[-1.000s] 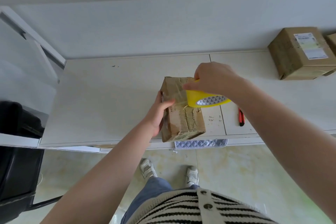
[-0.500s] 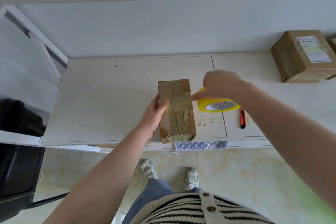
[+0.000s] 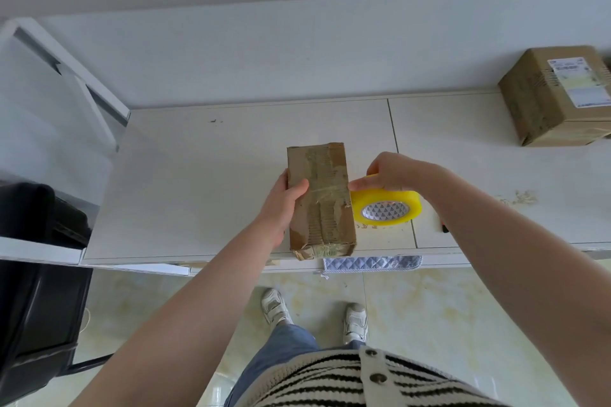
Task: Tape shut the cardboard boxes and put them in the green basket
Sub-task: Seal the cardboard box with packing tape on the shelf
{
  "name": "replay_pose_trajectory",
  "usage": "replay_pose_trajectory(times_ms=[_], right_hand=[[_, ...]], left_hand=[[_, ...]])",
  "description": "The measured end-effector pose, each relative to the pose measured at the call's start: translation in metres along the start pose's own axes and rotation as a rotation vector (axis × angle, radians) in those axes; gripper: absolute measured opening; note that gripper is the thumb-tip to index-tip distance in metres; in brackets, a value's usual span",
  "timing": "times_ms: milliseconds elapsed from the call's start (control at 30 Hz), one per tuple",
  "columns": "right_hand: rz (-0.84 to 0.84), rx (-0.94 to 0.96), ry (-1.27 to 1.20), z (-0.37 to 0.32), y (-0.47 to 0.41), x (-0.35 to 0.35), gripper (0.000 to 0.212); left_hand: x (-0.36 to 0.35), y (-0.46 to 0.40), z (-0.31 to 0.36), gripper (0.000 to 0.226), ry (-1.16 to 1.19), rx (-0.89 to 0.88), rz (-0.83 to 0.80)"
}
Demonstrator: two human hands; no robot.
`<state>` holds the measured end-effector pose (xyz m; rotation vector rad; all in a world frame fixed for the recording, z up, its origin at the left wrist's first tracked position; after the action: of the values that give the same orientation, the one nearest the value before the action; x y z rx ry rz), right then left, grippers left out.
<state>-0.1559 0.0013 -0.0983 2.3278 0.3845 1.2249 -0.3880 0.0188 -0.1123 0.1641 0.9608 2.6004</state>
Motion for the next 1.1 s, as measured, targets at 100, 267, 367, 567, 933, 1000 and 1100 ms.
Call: replay_pose_trajectory(times_ms=[100, 267, 367, 567, 933, 1000, 1100], right_hand=[[0.006, -0.005, -0.005, 0.002, 0.002, 0.0, 0.053], [0.047, 0.0, -0.004, -0.001, 0.003, -0.004, 0.057], [0.076, 0.039, -0.024, -0.001, 0.004, -0.007, 0.054], [0.125, 0.128, -0.187, 0.006, 0.009, 0.0, 0.053], [0.152, 0.05, -0.094, 0.014, 0.011, -0.013, 0.048], [0.155, 0.05, -0.109, 0.015, 0.011, -0.014, 0.049], [0.152, 0.045, -0.098, 0.013, 0.011, -0.015, 0.049]], left_hand=[[-0.024, 0.004, 0.013, 0.072, -0.365, -0.119, 0.254], [-0.036, 0.008, 0.006, 0.069, -0.888, -0.24, 0.416], [-0.028, 0.007, 0.003, 0.072, -0.905, -0.238, 0.433], [-0.012, 0.006, 0.004, 0.089, -0.974, -0.225, 0.46], [-0.033, 0.001, 0.035, 0.134, -1.302, 0.123, 0.259], [-0.033, 0.002, 0.037, 0.135, -1.283, 0.15, 0.253], [-0.036, 0.003, 0.041, 0.136, -1.35, 0.154, 0.265]])
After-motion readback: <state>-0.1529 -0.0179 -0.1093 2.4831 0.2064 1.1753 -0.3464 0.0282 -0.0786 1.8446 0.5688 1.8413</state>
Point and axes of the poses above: each hand's wrist, its own y-axis away from the middle knuckle, its own x-axis out of the back of the hand, z = x × y, the point moved 1 cm from there along -y, towards the middle knuckle, and after that the axes turned 6 degrees about x, right-handed, at the moved point
